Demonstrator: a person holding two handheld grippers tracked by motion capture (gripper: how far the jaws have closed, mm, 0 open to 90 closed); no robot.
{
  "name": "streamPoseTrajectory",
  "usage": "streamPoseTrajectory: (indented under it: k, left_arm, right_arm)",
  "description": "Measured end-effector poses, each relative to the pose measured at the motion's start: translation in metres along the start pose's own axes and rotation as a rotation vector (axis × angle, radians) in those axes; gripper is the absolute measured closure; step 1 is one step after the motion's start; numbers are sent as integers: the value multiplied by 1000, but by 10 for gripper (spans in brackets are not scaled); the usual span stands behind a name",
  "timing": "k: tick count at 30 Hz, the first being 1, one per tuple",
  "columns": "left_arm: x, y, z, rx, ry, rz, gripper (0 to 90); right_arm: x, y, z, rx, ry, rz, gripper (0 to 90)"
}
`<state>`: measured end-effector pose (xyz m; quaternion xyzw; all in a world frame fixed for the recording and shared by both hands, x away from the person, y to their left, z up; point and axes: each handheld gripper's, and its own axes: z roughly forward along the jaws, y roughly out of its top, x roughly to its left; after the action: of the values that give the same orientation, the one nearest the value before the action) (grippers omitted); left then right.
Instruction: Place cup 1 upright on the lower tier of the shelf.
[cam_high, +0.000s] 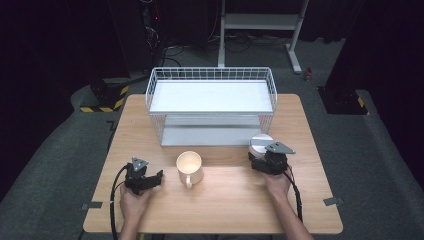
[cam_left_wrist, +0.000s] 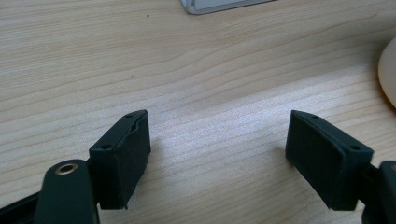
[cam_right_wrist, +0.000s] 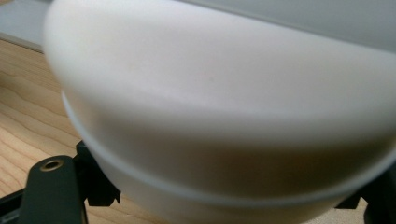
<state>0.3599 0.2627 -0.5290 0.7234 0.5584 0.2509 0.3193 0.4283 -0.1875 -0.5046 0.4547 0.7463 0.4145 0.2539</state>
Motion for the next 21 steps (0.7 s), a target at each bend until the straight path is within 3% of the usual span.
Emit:
streamPoseTrajectory:
  k: [21]
  left_arm:
    - [0,0,0,0,0,0,226]
  right_arm:
    - [6,5,-8,-8,20,-22,190]
